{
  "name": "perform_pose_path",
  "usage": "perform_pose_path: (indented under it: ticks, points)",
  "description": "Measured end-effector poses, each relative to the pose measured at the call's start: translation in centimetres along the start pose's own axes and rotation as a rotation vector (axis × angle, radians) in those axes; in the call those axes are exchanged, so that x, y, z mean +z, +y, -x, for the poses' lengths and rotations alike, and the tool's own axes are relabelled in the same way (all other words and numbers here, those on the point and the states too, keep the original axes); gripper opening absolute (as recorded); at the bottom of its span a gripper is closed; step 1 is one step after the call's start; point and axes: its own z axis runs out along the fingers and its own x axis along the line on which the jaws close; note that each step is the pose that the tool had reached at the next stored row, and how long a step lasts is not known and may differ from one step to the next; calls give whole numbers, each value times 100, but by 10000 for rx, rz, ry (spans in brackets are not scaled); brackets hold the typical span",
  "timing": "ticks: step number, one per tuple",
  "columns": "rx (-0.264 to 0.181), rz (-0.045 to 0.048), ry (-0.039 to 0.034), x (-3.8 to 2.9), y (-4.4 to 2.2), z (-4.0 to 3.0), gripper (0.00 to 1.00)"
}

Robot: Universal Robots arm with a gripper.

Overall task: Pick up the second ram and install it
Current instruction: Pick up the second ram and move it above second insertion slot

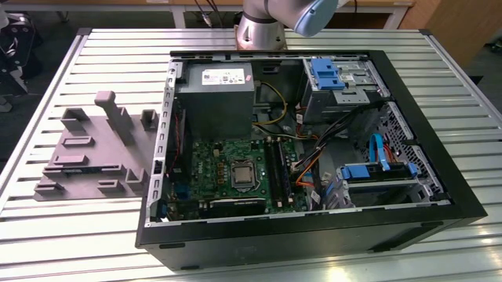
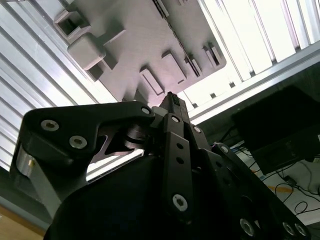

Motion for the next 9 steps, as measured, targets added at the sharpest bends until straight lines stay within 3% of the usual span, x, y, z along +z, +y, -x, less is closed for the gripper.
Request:
perform_pose_path:
  ticks: [9]
  points:
    - [-465,4,21,2,-1,-1,11]
